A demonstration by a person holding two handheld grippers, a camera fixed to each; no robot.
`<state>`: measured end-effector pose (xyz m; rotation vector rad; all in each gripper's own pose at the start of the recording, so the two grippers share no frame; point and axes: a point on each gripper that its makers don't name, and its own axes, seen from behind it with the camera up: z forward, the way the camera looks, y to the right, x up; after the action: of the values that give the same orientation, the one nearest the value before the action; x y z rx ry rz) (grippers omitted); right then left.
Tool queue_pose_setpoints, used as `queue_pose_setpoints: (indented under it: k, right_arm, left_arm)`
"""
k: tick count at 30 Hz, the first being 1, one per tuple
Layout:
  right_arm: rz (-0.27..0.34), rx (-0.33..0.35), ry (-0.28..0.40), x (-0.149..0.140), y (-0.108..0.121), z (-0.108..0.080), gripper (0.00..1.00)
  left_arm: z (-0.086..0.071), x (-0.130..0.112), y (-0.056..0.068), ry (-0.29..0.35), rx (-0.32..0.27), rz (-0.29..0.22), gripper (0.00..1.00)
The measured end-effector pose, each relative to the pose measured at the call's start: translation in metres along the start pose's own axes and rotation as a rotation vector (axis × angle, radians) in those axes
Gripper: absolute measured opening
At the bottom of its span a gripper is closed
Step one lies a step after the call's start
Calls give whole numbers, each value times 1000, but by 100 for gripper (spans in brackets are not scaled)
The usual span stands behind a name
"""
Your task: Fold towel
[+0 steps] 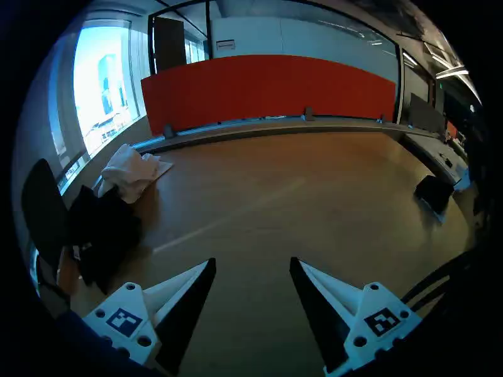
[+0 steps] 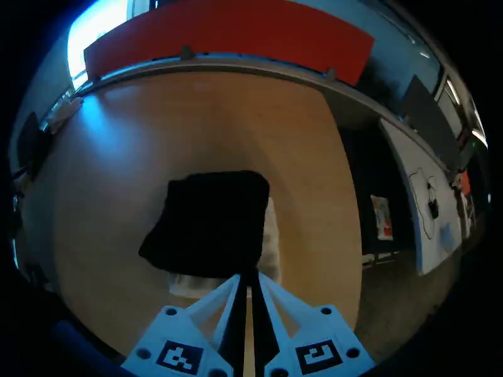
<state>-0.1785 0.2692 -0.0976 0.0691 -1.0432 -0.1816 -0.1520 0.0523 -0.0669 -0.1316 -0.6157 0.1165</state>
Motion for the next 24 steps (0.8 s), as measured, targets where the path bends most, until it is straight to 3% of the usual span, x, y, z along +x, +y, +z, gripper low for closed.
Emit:
queue_pose_setpoints:
  k: [24]
  right_arm:
    - [51,-35,-105,-42,-2,27,4]
  left_arm:
    - [-7,-2,-6,0,13,11,87]
